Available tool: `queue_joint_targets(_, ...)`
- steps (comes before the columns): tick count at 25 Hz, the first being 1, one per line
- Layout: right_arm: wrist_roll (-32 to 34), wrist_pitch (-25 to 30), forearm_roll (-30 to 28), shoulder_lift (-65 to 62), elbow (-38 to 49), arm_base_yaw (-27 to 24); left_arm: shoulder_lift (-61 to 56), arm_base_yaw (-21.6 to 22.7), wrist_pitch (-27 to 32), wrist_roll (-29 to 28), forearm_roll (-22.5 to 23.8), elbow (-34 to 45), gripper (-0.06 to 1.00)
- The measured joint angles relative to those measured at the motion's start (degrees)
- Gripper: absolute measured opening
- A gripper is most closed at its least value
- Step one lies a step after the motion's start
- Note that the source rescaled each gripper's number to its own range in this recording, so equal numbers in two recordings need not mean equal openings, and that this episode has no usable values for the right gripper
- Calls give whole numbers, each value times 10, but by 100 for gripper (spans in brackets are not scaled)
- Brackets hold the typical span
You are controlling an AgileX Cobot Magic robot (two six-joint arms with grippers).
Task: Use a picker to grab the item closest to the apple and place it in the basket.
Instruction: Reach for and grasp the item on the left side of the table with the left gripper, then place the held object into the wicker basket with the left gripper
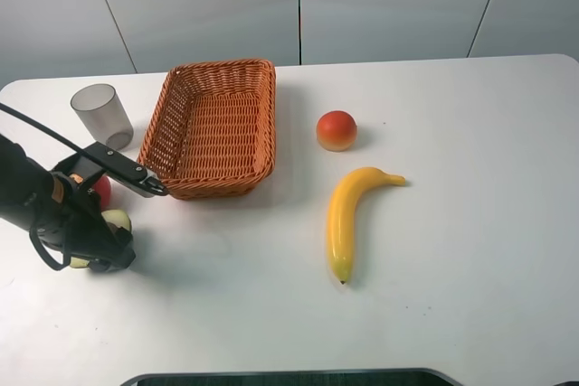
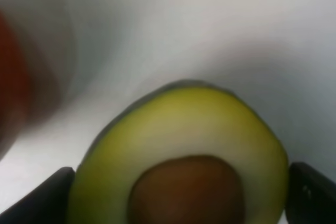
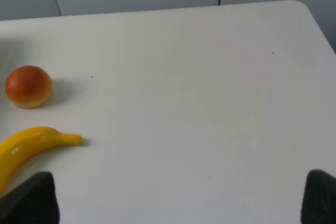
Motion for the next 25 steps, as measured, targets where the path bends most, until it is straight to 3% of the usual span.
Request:
queue_joint_targets(8,0,0,0,0,0,0,9,0,-19,0,0,0,98)
queue_joint_targets(9,0,0,0,0,0,0,9,0,-20,0,0,0,89)
queue_joint_targets(10,1,0,0,0,0,0,9,0,-21,0,0,0,69)
queue_joint_targets(11,1,0,0,0,0,0,9,0,-21,-1,0,0,42)
queue_joint_targets(12,1,0,0,0,0,0,10,0,-22,-1,0,0,5)
queue_joint_targets(13,1,0,0,0,0,0,10,0,-22,-1,0,0,1)
queue_joint_targets(25,1,0,0,0,0,0,10,0,-23,-1,0,0,1)
